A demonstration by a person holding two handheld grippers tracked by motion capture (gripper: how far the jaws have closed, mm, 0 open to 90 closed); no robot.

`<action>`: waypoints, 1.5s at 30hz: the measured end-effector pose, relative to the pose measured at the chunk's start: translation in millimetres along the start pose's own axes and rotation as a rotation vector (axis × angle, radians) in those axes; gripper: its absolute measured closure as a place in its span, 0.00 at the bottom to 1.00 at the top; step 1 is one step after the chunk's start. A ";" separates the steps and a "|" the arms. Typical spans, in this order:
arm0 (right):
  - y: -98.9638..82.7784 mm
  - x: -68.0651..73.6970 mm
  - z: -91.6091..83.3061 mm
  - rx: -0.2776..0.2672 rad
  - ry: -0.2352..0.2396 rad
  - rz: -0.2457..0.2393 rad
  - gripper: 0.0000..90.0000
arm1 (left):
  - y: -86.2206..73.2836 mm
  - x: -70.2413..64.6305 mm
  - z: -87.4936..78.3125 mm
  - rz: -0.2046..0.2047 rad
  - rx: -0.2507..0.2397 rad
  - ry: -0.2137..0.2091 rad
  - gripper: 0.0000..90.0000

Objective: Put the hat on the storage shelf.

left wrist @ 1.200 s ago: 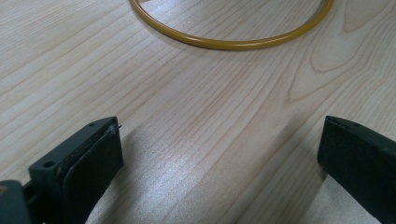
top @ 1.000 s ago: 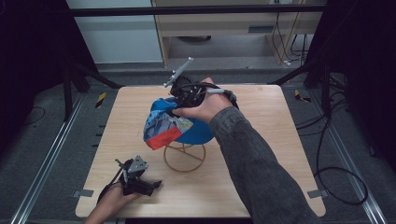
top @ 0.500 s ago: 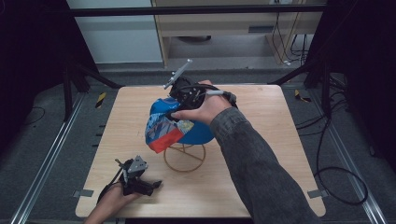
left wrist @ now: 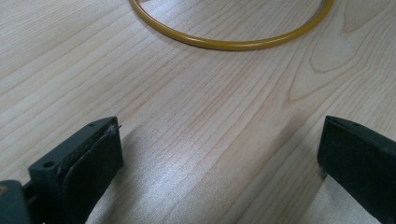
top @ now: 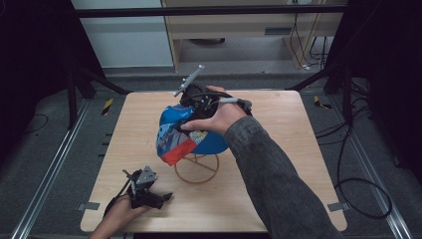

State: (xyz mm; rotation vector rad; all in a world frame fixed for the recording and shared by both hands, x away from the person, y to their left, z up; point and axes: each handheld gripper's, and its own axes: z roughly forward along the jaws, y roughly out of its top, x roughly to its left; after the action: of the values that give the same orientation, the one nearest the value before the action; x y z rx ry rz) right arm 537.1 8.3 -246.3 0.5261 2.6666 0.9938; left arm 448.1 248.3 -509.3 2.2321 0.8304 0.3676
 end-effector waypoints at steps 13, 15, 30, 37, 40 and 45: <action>-3.1 2.3 -8.3 -0.004 0.000 -0.006 0.09 | 0.0 0.1 -0.1 0.001 0.001 0.001 0.00; -5.5 2.5 -11.2 -0.016 -0.006 0.002 0.07 | 0.0 0.1 -0.1 0.001 0.002 0.001 0.00; -24.3 -0.9 -27.3 -0.061 -0.028 0.027 0.06 | 0.0 0.2 -0.1 0.001 0.001 0.001 0.00; -38.5 -2.3 -39.7 -0.104 -0.061 0.052 0.06 | 0.0 0.2 -0.1 0.001 0.001 0.000 0.00; -42.9 -2.2 -42.8 -0.104 -0.070 0.054 0.06 | 0.0 0.1 -0.1 0.001 0.001 0.000 0.00; -54.6 -4.3 -52.2 -0.110 -0.087 0.075 0.06 | 0.0 0.1 -0.1 0.001 0.001 0.001 0.00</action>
State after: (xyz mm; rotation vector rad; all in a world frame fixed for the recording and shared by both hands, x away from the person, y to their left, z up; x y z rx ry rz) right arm 509.4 -62.0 -243.9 0.6350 2.5164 1.1045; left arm 448.2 248.5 -509.2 2.2338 0.8300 0.3682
